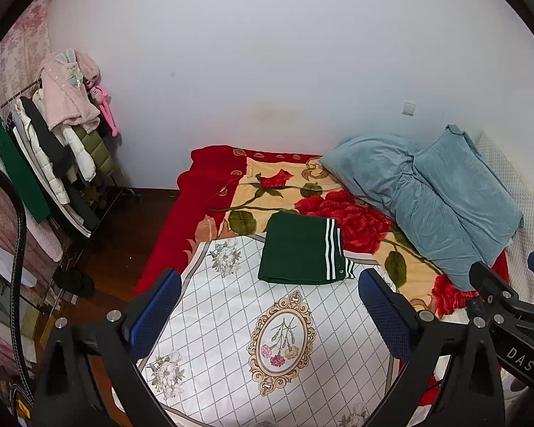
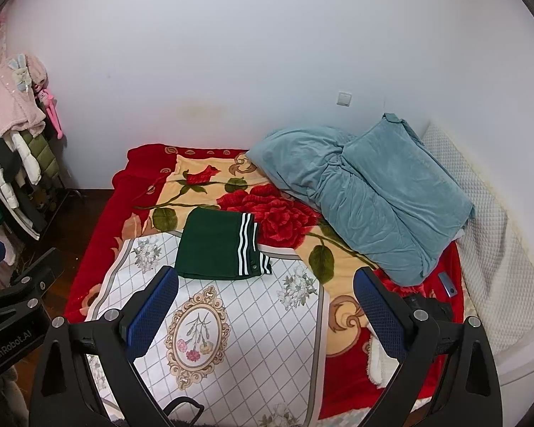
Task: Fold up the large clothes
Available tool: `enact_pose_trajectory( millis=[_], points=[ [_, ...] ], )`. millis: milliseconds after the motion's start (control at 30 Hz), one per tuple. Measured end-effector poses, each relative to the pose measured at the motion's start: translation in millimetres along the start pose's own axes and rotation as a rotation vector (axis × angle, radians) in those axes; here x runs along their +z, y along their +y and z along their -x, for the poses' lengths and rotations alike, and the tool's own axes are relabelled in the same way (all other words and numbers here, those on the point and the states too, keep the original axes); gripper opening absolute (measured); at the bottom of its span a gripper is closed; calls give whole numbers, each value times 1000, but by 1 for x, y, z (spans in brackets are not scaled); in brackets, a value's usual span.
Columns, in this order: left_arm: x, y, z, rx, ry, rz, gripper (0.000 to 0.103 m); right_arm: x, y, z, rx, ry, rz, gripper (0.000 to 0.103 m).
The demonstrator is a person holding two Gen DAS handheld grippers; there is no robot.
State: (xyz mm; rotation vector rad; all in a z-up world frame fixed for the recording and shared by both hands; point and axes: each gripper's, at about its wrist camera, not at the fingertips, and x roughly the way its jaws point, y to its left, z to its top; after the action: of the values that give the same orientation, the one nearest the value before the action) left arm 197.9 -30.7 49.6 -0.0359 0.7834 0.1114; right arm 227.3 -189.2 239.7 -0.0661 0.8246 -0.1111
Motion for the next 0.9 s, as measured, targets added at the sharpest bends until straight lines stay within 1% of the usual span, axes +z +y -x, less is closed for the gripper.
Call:
enact_pose_trajectory(
  millis=[667, 900],
  points=[
    [1, -1, 3, 5, 4, 7, 101, -1, 3, 4, -6, -2, -6, 100],
    [2, 4, 4, 12, 4, 16, 101, -2, 4, 5, -7, -1, -8, 100]
  ],
)
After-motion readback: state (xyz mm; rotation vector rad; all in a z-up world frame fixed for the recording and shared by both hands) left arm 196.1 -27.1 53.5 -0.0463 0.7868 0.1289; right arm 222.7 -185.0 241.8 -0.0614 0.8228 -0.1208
